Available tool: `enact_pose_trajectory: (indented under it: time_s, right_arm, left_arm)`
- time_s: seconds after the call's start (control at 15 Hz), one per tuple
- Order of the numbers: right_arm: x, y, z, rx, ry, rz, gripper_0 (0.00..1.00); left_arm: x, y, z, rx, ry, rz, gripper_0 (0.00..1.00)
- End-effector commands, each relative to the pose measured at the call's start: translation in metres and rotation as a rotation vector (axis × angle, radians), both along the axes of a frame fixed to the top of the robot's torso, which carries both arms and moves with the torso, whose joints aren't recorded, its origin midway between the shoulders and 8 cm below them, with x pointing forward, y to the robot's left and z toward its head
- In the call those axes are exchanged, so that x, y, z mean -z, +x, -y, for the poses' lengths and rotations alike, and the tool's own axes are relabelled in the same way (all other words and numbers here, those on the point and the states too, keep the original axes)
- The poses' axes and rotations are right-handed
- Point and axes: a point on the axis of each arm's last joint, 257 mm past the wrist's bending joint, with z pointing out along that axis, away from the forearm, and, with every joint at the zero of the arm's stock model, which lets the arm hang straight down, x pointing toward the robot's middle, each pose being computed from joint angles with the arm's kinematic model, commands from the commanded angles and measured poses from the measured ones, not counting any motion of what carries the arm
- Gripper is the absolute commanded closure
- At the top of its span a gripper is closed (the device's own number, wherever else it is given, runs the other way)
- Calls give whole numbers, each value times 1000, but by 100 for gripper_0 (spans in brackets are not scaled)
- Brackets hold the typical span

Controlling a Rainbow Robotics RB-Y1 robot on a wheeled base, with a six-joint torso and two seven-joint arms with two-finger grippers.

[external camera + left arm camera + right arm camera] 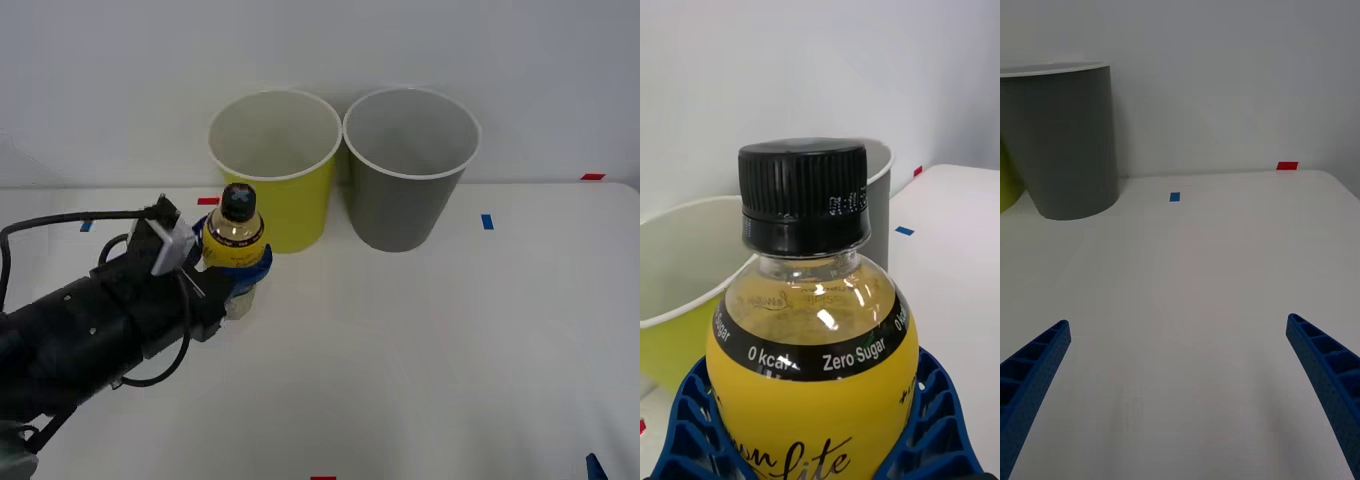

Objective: Put cans in the gray bin and PET bottles in the light green bin.

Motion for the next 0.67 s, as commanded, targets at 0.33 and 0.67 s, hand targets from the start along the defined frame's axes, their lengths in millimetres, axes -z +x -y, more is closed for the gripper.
enact_pose_trajectory:
  time_s: [0.33,0.67]
  right_arm:
    - [0,0,0,0,0,0,0]
    - [0,0,0,0,0,0,0]
  left_arm:
    - [-68,-3,-28,12,104,18,94]
    - [-113,0,-45,7,153,91,94]
